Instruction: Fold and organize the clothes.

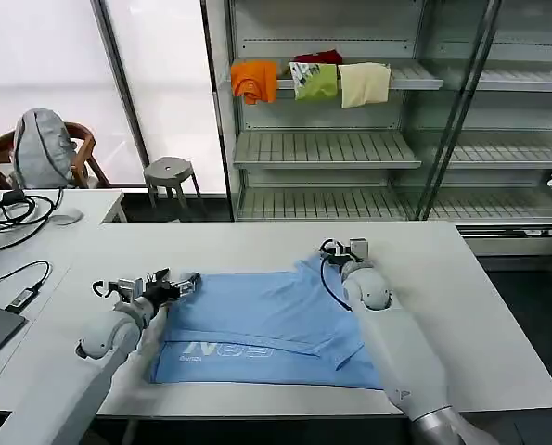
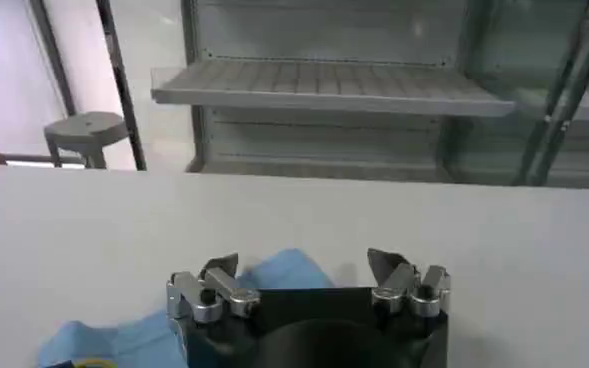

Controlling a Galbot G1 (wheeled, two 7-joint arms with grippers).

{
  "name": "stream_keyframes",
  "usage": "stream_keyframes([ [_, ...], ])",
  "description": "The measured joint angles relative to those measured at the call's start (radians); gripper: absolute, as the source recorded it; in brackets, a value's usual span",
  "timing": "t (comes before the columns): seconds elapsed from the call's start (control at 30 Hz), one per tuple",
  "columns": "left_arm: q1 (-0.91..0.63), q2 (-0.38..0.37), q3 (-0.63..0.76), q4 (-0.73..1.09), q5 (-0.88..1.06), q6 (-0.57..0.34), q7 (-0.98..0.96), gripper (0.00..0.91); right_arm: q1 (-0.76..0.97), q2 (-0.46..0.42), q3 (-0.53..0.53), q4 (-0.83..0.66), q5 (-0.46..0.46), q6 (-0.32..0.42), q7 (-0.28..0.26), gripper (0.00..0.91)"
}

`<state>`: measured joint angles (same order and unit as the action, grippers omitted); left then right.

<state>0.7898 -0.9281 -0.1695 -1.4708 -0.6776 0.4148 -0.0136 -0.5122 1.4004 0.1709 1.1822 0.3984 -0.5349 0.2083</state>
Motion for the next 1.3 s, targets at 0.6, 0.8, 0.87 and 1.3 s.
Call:
stream_keyframes([
  [0.6, -0.001, 0.016, 0.013, 0.004, -0.018, 0.004, 0.023, 0.010, 0.013, -0.004, -0.014, -0.007, 0.014, -0.011, -0.007, 0.000],
  [0.8, 0.007, 0.016, 0.012, -0.008, -0.022, 0.008, 0.029, 0.010, 0.019, -0.004, -0.015, -0.006, 0.020, -0.017, -0.005, 0.000],
  [0.87, 0.008, 0.018, 0.015, -0.013, -0.022, 0.010, 0.029, 0.010, 0.021, -0.004, -0.015, -0.006, 0.020, -0.020, -0.005, 0.000],
  [1.3, 0.010, 0.030, 0.014, -0.028, -0.034, -0.008, 0.037, 0.010, 0.017, -0.021, -0.023, 0.036, 0.034, -0.017, -0.007, 0.000],
])
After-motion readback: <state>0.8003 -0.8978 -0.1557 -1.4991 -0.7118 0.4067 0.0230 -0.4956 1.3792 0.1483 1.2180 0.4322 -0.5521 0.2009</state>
